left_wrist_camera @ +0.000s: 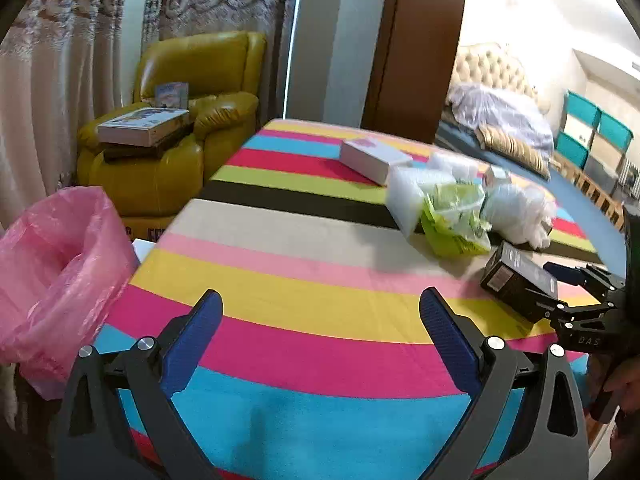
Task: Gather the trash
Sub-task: 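Grasp the black DORMI box with the right tool while the left tool grasps the green plastic bag, then carry the black box and plastic bag to the pink bin and release both, then move both open tools back over the striped table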
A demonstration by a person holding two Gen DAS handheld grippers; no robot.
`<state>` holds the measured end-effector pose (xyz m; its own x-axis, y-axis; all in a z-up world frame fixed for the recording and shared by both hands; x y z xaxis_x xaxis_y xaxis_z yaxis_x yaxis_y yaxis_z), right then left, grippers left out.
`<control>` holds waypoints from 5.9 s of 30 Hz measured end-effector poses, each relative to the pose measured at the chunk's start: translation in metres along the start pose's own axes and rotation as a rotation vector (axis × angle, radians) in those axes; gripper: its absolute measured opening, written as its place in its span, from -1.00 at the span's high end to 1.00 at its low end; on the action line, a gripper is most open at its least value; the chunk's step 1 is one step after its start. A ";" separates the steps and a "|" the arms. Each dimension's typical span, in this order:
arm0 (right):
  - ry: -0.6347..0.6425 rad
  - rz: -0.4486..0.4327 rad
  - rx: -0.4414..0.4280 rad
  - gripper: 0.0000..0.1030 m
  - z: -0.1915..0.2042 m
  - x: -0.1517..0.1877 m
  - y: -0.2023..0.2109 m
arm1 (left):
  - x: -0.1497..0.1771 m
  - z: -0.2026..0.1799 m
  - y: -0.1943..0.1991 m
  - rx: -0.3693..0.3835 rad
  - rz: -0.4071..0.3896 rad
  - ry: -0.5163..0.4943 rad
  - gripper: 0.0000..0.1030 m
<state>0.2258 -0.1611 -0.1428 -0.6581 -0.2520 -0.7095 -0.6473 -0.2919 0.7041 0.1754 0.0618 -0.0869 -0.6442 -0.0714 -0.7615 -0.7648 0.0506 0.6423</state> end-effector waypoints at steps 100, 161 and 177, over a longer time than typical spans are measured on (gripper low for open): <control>0.287 -0.214 -0.389 0.26 0.283 -0.079 0.026 | -0.006 0.188 0.123 -0.242 -0.214 0.091 0.37; -0.280 -0.295 0.037 -0.54 -0.099 -0.031 0.048 | -0.039 -0.052 -0.032 0.138 -0.081 -0.068 -0.88; -0.503 -0.283 0.043 -0.48 -0.154 -0.063 0.001 | -0.018 -0.071 -0.076 0.145 0.061 -0.043 -0.88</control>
<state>0.3262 -0.2877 -0.1019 -0.5524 0.3033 -0.7764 -0.8327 -0.2434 0.4974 0.2460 -0.0117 -0.1160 -0.6869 -0.0212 -0.7264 -0.7152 0.1969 0.6706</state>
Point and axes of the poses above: each gripper's, at about its wrist camera, not at the fingertips, and y roughly against the way its jaws point, z to its left, x to its underside, the point moved 9 cm from there along -y, roughly the way its jaws point, and after that the axes turned 3 degrees about -x, right-handed, at the moved point
